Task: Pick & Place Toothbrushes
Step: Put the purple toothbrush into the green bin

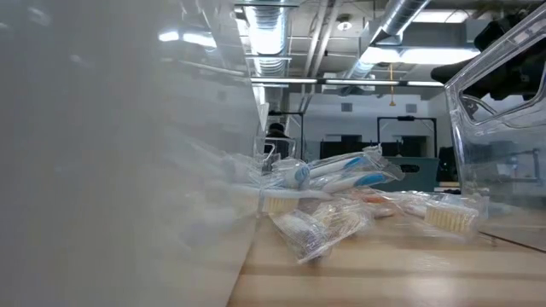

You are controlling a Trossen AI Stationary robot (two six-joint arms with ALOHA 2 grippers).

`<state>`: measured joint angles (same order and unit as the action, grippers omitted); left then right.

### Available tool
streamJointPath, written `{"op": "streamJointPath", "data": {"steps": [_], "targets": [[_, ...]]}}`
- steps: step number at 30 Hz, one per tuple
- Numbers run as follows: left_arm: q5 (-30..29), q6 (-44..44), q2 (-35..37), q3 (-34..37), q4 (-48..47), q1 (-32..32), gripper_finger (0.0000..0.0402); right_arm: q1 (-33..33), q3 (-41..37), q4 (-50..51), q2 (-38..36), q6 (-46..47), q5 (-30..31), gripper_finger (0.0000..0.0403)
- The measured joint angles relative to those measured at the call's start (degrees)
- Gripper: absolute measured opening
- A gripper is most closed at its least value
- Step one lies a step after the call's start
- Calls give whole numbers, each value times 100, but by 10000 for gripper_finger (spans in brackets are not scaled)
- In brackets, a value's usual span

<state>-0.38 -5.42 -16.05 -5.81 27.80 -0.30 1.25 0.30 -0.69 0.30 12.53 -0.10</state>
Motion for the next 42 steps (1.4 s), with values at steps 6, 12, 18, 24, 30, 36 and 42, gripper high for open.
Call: {"op": "streamJointPath", "data": {"steps": [6,12,18,24,30,36,42], "targets": [[536,-203,-1275,-193,2985,0,2,-1,0,1,0,-1,1,0],[1683,-302,-2844,-954,3407,-3,2,2,0,-49,2,-89,55,0],[1573,-780,-3857,-1872,3611,-2,2,39,0,-1499,-1,-437,164,0],[1564,-212,-3988,-2221,3625,42,2,101,-2,-3846,6,-1149,313,0],[1562,80,-3885,-2218,3624,37,2,96,-2,-4519,120,-1235,313,0],[1531,984,-3824,-2218,3798,37,2,147,224,-4509,606,-1408,315,0],[652,1074,-3830,-2218,3650,37,2,140,959,-4057,1710,-1405,313,0]]}}
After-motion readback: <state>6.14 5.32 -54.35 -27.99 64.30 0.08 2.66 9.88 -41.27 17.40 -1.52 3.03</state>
